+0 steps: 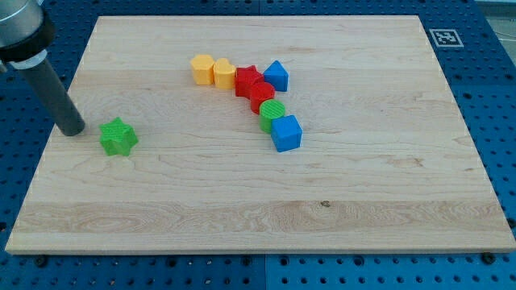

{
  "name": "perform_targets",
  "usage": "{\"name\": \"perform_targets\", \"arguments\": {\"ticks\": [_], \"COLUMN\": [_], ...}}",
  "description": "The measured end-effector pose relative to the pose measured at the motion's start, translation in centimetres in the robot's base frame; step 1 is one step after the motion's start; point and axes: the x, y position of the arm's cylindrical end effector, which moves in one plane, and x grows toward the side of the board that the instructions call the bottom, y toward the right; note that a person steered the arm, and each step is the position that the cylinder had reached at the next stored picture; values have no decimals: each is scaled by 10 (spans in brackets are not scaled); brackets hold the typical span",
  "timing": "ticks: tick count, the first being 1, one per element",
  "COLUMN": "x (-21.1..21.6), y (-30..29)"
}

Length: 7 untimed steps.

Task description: Move the green star to the bottom center of the board

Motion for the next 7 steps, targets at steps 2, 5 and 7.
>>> {"name": "perform_targets", "arguments": {"ticks": [2,5,7], "x": [0,0,0], "y": [15,59,41]}}
